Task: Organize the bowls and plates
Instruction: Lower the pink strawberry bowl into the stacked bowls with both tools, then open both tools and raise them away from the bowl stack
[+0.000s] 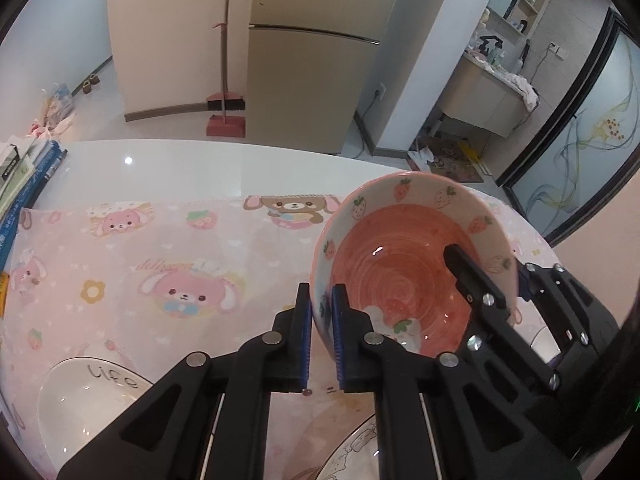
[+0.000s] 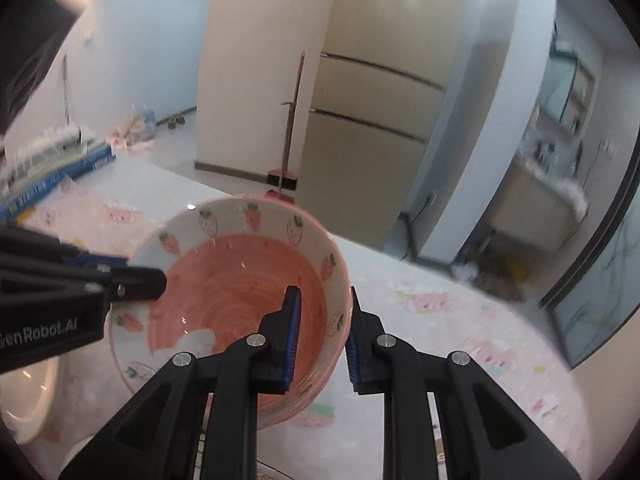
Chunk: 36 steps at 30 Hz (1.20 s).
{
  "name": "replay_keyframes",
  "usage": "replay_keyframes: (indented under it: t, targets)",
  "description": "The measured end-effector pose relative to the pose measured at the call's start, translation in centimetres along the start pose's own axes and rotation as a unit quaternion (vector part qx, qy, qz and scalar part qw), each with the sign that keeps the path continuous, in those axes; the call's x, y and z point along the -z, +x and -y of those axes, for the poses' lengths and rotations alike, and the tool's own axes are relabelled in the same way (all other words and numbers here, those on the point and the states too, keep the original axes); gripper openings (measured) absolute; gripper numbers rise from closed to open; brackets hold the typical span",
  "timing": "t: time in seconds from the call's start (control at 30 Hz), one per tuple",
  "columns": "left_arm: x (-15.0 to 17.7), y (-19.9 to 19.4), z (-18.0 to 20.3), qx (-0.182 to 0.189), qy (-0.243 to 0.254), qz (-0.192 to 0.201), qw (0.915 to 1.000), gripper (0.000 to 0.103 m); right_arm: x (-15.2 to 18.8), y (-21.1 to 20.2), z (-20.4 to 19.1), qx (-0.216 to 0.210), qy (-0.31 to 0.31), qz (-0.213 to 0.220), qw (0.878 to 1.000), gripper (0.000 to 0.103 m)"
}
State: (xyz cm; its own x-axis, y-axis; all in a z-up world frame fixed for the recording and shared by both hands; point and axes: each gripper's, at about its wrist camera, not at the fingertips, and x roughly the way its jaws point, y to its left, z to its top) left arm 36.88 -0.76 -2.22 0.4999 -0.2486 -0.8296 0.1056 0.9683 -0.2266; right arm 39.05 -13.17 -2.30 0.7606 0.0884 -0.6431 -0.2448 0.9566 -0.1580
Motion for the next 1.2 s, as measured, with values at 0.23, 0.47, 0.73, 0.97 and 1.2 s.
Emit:
replay_keyframes:
  t: [0.23,0.47,0.73,0.97,1.2]
  targets:
    - [0.0,-1.0,0.4,-0.002,0.010,0.031,0.9995,0.007,-0.4,-1.4,4.2,-0.045,0.070,0.027,0.996,0.013]
    - [-0.1,-3.0,0.7,-0.003,0.025,0.077,0.9967,0.016,-1.0,-2.8,5.6,-0.041,0.103,0.035,0.993,0.014]
    - [-0.2,-7.8,1.6,-0.017,0.050,0.175,0.9831,0.066,-2.3,-7.7,7.0,-0.025,0.131,0.104,0.986,0.062]
    - [1.9,-14.7,2.3,-0.030,0.060,0.352,0.9335,0.102,-2.4,-14.5,8.2,-0.008,0.120,0.214,0.969,0.090]
    - [4.0,-19.2,2.8,-0.048,0.094,0.455,0.8843,0.103,-2.2,-20.9,8.9,0.020,0.138,0.294,0.946,0.103]
